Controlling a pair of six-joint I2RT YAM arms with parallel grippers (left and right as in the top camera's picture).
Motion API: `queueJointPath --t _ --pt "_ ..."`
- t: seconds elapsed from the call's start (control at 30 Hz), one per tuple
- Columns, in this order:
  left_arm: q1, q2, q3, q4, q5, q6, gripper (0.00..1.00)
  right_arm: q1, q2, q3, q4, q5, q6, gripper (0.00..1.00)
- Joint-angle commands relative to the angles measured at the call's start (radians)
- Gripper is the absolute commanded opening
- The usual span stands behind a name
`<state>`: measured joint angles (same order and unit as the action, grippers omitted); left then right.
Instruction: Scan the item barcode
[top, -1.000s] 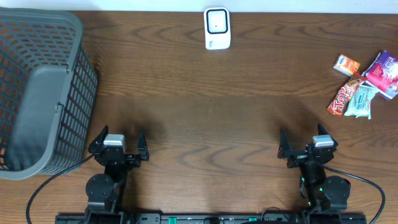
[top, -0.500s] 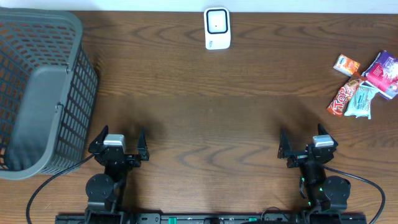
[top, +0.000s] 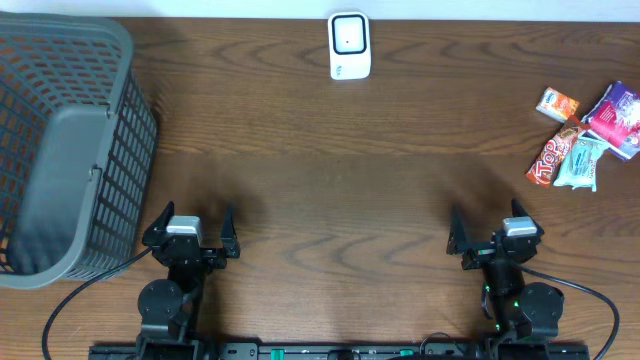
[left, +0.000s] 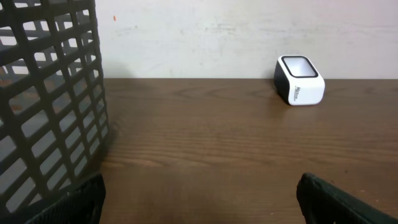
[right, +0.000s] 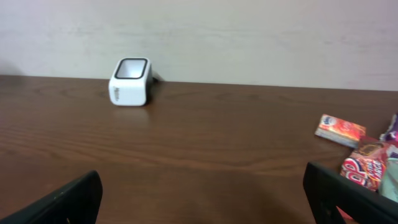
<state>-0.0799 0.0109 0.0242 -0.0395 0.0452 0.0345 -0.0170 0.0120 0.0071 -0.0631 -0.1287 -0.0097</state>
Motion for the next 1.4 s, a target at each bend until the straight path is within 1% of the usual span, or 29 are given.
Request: queueJointPath --t 0.0,0.17,1.37 --pt "0.005 -0.007 -0.02 -0.034 -0.031 0.017 0.98 -0.032 -0.007 -0.001 -0.012 0.045 -0.018 0.99" --pt "0.005 -0.007 -0.02 -0.034 -0.031 0.017 0.98 -0.032 -0.007 0.0 -0.019 0.098 -0.028 0.99" --pt "0.005 -0.007 -0.02 -0.034 -0.031 0.017 0.98 0.03 -0.007 0.0 -0.02 0.131 -0.051 0.99"
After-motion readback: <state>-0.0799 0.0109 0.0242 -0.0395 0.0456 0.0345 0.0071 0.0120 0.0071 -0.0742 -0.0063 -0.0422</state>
